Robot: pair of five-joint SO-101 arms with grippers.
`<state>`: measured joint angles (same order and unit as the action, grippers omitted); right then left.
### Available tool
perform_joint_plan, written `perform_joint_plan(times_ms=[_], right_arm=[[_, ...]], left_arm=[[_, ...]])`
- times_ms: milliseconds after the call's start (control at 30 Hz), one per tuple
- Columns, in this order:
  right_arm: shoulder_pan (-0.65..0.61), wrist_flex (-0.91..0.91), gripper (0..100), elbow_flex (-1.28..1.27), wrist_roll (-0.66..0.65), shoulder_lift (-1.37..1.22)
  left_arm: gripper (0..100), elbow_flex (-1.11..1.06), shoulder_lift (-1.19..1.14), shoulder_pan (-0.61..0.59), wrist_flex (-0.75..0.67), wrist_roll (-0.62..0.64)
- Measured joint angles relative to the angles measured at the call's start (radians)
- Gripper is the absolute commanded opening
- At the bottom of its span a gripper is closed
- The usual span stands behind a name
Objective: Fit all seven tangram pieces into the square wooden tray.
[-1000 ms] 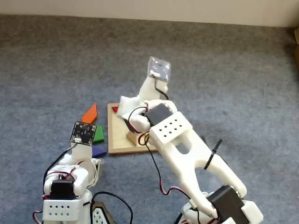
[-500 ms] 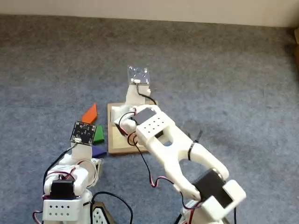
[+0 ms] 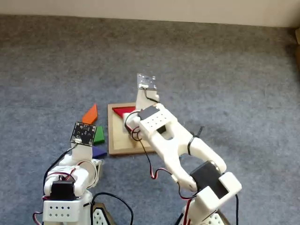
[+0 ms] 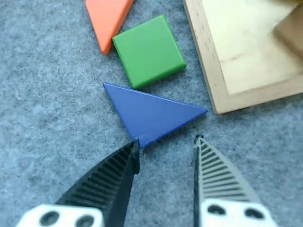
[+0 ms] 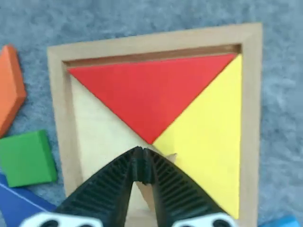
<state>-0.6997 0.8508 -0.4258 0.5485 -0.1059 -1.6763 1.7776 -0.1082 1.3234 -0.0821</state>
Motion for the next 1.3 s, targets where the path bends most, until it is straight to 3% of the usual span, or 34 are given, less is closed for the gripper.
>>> perform_joint_plan(times_ms=[433,700,1067,1300], right_arm=[[0.038,0.222,0.5,-0.005,-0.002,0.025],[0.038,0.238,0.5,-0.002,-0.002,0.161],[-0.081,-0.11,0.5,-0.112,-0.002,0.167],[-0.126,-0.155,0.5,-0.114,-0.002,0.054]], left_arm=[[19,0.0,0.0,0.0,0.0,0.0],[19,0.0,0.0,0.0,0.0,0.0],[19,0.0,0.0,0.0,0.0,0.0],[19,0.0,0.0,0.0,0.0,0.0]])
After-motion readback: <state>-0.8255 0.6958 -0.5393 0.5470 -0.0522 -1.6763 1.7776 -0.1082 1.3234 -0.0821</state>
